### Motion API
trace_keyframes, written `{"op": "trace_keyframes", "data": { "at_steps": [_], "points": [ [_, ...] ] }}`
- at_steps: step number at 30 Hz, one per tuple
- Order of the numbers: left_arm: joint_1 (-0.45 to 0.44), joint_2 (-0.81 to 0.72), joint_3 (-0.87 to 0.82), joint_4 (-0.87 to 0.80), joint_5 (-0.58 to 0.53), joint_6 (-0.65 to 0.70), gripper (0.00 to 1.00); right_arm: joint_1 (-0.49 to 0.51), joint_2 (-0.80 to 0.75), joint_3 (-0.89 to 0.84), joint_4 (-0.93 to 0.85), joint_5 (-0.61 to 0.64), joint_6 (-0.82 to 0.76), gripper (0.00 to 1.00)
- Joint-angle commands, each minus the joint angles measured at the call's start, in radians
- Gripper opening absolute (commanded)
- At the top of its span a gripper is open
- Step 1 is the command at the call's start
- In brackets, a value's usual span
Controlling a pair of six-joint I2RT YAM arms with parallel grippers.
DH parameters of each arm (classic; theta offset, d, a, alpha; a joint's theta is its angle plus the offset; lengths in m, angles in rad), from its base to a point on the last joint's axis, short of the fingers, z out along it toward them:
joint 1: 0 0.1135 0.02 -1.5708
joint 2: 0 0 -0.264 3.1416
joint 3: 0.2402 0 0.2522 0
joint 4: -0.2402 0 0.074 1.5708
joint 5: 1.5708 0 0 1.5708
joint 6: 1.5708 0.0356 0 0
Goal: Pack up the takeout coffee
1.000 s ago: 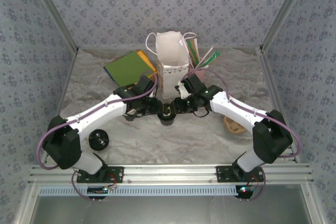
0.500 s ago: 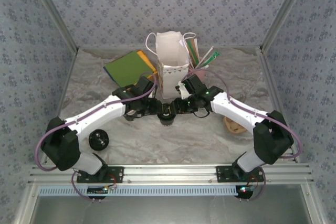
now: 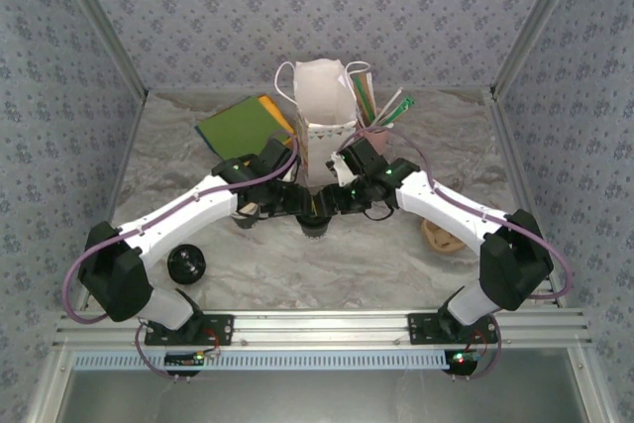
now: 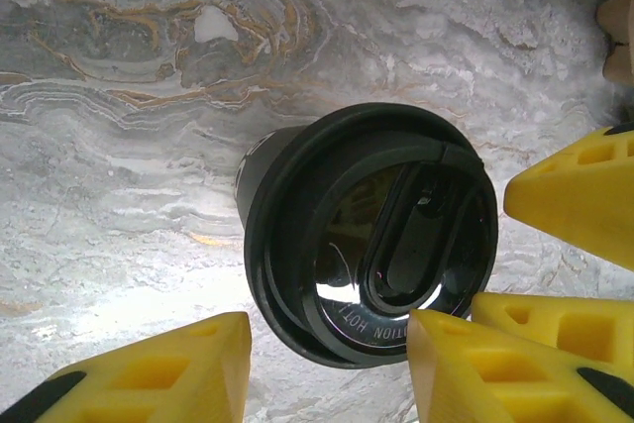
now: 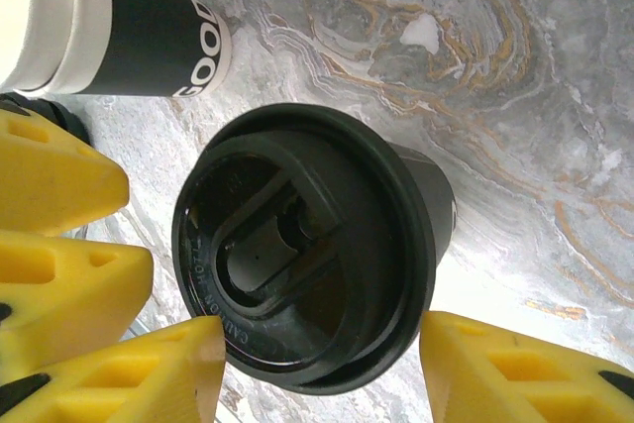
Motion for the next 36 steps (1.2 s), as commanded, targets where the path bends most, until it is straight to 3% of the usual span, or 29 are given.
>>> {"op": "trace_keyframes", "data": {
  "at_steps": [1, 36],
  "points": [
    [-0.021, 0.002, 0.001, -0.027, 0.022, 0.012, 0.46, 0.014, -0.004, 0.001, -0.032, -0.003, -0.019, 0.57],
    [-0.023, 0.009, -0.146, 0.008, -0.005, 0.002, 0.42, 0.016, 0.046, -0.09, -0.002, 0.038, -0.028, 0.51]
  ]
}}
